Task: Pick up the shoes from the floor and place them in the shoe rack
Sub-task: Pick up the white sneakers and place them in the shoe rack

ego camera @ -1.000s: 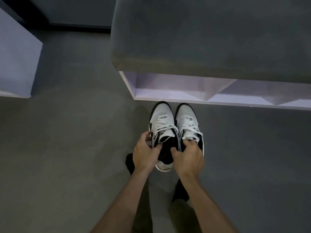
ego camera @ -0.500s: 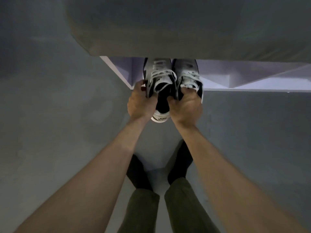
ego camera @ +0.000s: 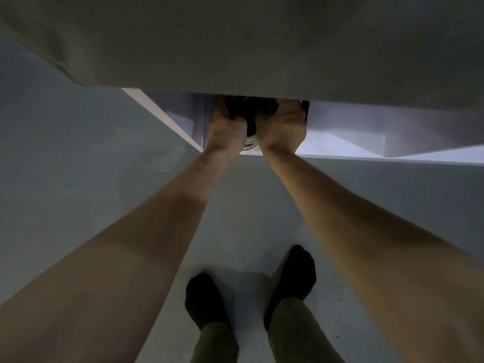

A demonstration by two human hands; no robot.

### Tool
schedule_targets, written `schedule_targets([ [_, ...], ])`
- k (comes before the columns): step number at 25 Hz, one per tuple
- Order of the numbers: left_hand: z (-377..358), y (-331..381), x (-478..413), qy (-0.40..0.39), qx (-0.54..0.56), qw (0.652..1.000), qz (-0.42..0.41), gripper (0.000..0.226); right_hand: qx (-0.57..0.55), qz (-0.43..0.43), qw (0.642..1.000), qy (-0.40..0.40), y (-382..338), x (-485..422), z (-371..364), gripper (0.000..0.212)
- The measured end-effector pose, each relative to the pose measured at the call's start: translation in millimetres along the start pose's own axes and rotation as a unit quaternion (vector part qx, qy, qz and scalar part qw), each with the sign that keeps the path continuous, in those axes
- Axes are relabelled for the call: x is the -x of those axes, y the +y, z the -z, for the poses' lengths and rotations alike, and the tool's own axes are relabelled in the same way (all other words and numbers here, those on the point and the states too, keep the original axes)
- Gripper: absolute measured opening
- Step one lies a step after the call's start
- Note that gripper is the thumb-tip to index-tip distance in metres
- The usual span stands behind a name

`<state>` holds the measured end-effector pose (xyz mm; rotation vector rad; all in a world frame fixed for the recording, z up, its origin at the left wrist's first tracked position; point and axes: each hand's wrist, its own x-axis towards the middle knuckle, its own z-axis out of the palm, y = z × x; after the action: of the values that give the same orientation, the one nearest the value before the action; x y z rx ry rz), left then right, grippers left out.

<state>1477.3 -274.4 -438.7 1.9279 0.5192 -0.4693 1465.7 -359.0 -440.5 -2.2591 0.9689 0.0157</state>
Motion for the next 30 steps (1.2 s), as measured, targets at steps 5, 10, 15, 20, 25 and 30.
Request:
schedule_targets([
  [5, 10, 1, -22, -0.011, -0.06, 0.998, 0.025, 0.048, -0.055, 0.008, 0.998, -0.017, -14, -2, -11, 0.03],
  [10, 6, -16, -17, 0.04, -0.045, 0.998, 0.001, 0.073, -0.007, 0.029, 0.998, -0.057, -5, -5, -26, 0.037],
  [15, 6, -30, -16, 0.032, -0.052, 0.997, 0.036, 0.065, 0.031, 0.043, 0.997, -0.057, 0, -1, -29, 0.042],
  [20, 4, -37, -17, 0.037, -0.021, 0.999, 0.01, 0.073, 0.042, 0.047, 0.997, -0.053, 6, 0, -32, 0.038],
  [25, 7, -42, -18, 0.01, 0.004, 1.0, 0.024, 0.077, 0.069, 0.047, 0.995, -0.05, 8, 1, -33, 0.04],
  [30, 9, -44, -17, 0.016, 0.003, 0.999, 0.034, 0.069, 0.076, 0.055, 0.994, -0.051, 10, 2, -34, 0.043],
])
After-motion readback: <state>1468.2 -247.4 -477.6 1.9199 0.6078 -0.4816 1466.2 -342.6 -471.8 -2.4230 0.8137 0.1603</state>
